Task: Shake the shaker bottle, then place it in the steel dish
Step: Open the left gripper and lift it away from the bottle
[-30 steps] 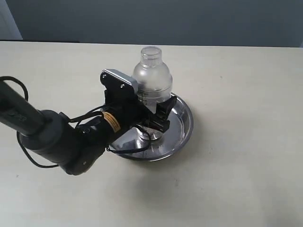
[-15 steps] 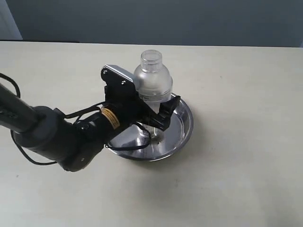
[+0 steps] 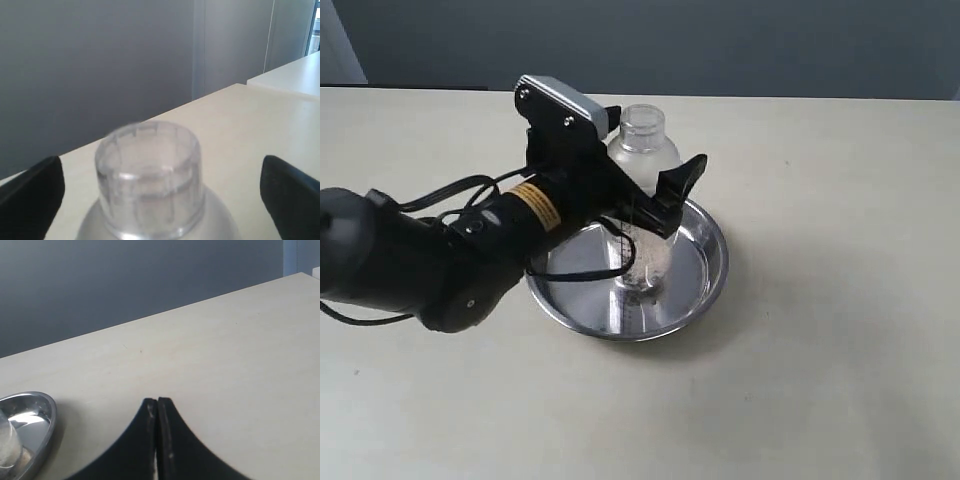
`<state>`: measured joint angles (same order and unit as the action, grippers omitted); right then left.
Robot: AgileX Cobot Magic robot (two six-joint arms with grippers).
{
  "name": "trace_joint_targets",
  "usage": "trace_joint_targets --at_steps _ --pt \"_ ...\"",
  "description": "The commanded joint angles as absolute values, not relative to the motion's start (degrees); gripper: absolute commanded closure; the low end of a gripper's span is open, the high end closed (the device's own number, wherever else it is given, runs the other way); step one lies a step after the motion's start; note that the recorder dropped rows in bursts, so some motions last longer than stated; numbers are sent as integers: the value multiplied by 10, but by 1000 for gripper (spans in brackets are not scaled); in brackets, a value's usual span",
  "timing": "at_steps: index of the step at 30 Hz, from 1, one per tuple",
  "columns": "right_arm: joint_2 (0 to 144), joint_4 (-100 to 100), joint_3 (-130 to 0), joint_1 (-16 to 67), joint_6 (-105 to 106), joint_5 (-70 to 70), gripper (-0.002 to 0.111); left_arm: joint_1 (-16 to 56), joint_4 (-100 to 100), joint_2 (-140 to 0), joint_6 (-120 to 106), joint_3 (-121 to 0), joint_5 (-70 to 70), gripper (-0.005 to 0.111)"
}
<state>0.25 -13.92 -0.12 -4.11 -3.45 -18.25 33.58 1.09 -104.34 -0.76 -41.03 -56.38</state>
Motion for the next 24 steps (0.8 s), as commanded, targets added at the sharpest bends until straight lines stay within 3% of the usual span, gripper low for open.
trace_joint_targets --at_steps 1,4,6,13,20,24 --pt "0 -136 0 -40 -33 -176 109 338 9 -990 -24 -410 -526 3" --pt "0 -136 0 -40 -33 -176 109 338 21 -954 -51 -410 -499 12" --pt "0 -136 0 -40 -33 -176 109 338 36 -927 -71 -410 -480 27" --pt "0 -136 0 -40 -33 -176 109 338 131 -811 -166 -410 -380 106" --pt "0 -136 0 -40 -33 -176 109 338 336 -705 -407 -410 -252 106" --pt "0 -136 0 -40 -33 -176 109 338 414 -658 -467 -410 -257 106"
